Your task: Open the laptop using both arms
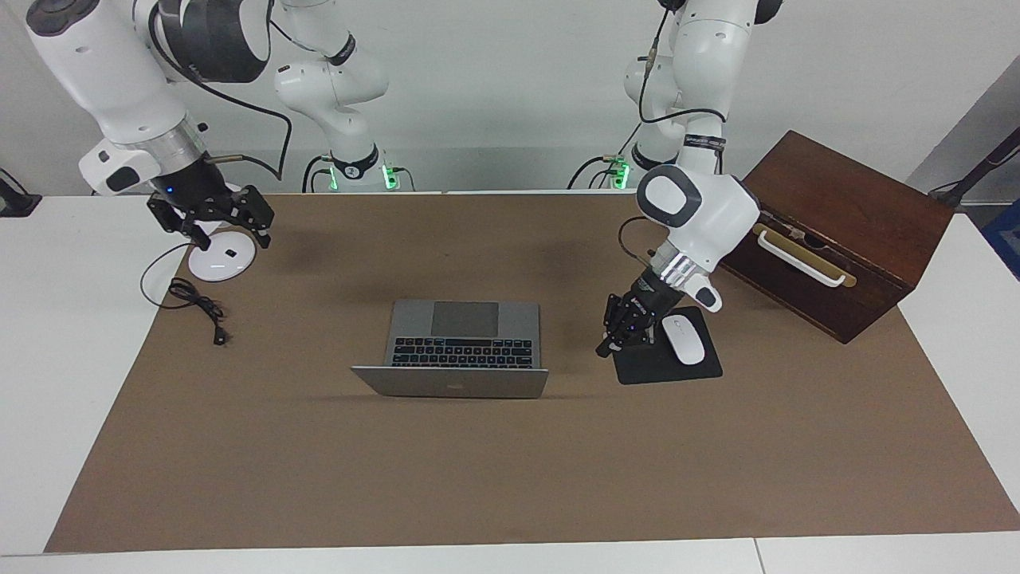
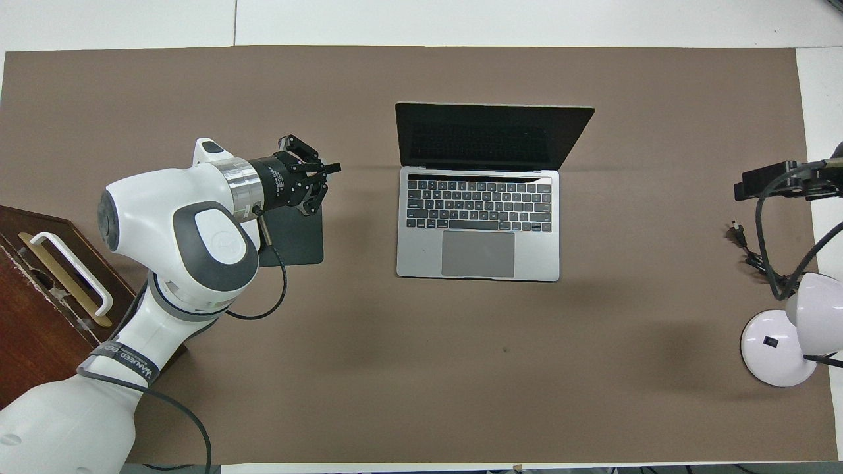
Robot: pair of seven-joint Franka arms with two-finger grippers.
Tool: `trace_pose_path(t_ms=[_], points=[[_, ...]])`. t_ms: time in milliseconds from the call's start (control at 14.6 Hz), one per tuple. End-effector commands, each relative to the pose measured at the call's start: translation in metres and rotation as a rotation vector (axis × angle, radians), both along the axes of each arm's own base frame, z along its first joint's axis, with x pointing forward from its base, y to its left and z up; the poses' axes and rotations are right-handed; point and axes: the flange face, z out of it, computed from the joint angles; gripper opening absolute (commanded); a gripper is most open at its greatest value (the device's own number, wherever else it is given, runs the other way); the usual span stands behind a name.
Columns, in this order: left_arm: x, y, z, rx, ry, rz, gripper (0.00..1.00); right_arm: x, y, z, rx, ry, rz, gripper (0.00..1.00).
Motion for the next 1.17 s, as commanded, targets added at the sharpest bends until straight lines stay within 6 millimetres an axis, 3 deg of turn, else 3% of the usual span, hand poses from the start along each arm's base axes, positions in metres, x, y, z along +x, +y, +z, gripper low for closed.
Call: trace_pose_path(t_ms=[0, 206, 549, 686, 961, 1098], points=[[0.009, 0.022, 0.01, 0.086, -0.061, -0.21, 0.0, -0.008, 0.002, 0.006, -0.033, 0.046, 0.059, 1.0], [0.015, 0.038, 0.017, 0.18, -0.078, -0.385, 0.0, -0.008, 0.02, 0.007, -0.077, 0.047, 0.079, 1.0], [0.016, 0.042, 0.034, 0.425, -0.15, -0.834, 0.0, 0.001, 0.023, 0.0, -0.077, 0.022, 0.026, 1.0], [0.01, 0.067, 0.039, 0.452, -0.09, -0.929, 0.0, 0.004, 0.02, -0.001, -0.074, 0.001, 0.008, 1.0], [0.002, 0.121, 0.08, 0.546, -0.162, -1.154, 0.0, 0.006, 0.021, -0.001, -0.075, -0.012, 0.011, 1.0], [-0.006, 0.128, 0.097, 0.59, -0.161, -1.213, 0.0, 0.001, 0.016, 0.001, -0.074, 0.005, 0.009, 1.0]])
